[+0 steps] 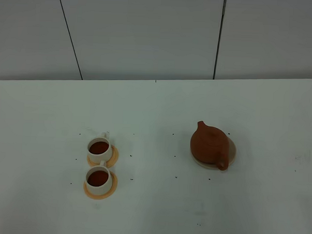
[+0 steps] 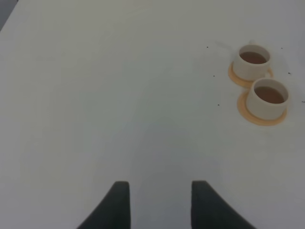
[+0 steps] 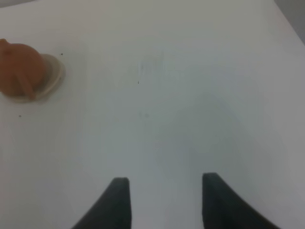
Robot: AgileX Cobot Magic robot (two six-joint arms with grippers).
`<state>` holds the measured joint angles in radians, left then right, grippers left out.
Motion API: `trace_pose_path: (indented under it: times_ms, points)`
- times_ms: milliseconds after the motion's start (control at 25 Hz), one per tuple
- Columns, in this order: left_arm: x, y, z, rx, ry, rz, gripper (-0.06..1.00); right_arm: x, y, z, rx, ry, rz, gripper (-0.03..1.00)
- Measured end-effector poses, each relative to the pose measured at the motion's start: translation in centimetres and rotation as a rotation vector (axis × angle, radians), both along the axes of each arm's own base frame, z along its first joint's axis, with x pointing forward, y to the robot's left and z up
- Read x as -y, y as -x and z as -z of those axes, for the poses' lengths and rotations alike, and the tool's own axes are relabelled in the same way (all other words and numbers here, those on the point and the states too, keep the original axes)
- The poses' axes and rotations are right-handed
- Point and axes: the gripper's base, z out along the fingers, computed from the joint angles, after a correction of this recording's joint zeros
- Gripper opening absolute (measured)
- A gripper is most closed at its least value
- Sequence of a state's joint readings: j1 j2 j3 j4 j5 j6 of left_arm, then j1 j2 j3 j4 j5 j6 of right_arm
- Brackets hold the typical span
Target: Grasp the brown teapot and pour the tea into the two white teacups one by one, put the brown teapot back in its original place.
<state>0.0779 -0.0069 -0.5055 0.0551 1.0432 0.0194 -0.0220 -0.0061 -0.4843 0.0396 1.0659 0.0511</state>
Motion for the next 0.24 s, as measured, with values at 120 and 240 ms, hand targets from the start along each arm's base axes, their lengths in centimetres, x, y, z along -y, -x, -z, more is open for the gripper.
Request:
trace_pose_path:
  times_ms: [120, 240]
  points:
    - [0.0, 0.0, 0.0, 0.0, 0.0, 0.0, 0.37, 0.0, 0.0, 0.0, 0.0, -0.001, 0.001, 0.34]
    - [0.0, 0.0, 0.0, 0.0, 0.0, 0.0, 0.37, 0.0, 0.0, 0.0, 0.0, -0.001, 0.001, 0.34]
